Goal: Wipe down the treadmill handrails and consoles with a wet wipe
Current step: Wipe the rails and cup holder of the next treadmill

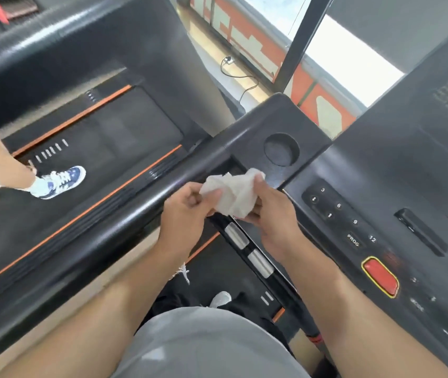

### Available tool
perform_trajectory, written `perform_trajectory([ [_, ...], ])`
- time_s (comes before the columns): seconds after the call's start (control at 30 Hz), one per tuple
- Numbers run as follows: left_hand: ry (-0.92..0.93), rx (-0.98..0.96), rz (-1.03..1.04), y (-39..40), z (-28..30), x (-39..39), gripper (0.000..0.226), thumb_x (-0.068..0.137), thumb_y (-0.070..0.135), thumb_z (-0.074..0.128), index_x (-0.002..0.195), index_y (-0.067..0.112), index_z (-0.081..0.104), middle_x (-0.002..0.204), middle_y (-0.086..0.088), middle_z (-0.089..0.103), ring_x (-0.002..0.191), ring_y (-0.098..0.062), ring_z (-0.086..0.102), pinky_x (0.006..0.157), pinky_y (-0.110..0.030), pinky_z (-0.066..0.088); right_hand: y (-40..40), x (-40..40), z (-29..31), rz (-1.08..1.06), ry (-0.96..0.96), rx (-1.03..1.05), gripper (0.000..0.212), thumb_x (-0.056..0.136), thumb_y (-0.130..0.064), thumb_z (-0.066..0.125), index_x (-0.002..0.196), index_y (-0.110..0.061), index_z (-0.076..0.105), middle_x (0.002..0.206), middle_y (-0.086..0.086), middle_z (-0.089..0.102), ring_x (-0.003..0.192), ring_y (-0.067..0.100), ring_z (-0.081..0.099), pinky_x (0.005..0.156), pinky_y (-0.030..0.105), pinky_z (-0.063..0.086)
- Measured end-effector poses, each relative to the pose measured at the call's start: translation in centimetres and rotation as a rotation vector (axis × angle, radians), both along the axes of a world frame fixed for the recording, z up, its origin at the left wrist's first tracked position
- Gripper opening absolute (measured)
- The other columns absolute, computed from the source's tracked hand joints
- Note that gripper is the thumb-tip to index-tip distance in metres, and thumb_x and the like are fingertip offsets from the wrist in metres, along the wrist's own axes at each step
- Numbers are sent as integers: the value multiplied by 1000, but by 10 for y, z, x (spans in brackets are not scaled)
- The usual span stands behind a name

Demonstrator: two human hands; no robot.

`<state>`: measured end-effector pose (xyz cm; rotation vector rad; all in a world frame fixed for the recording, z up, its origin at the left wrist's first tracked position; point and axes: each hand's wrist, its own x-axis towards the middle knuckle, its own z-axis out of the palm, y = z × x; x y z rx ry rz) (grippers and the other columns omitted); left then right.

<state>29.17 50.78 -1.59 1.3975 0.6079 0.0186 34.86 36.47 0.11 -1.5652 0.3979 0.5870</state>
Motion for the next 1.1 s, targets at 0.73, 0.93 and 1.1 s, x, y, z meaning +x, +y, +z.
perform_trajectory([
  [0.73, 29, -379, 15, 62, 22, 23, 54, 104, 37, 29, 118, 5, 70, 113, -15, 75, 108, -36, 69, 93, -49, 55, 19, 2, 14, 308, -105, 50, 29, 107, -19, 47, 103, -5, 72, 96, 11, 76, 88, 21, 72, 95, 39, 56],
  [0.93, -70, -201, -198, 95, 11, 54, 36, 94, 34, 67, 120, 9, 70, 115, -16, 73, 104, -30, 69, 83, -41, 56, 51, 12, 10, 172, -59, 143, 31, 100, -27, 53, 111, -3, 67, 100, 12, 74, 89, 25, 71, 90, 45, 56],
  [1.1, -93, -40, -244, 101, 5, 64, 18, 94, 13, 67, 108, 23, 74, 101, -5, 76, 94, -27, 73, 77, -43, 62, 72, 8, 11, 119, -144, 35, 66, 89, -23, 79, 144, -27, 43, 109, 7, 77, 101, 28, 74, 88, 45, 61],
])
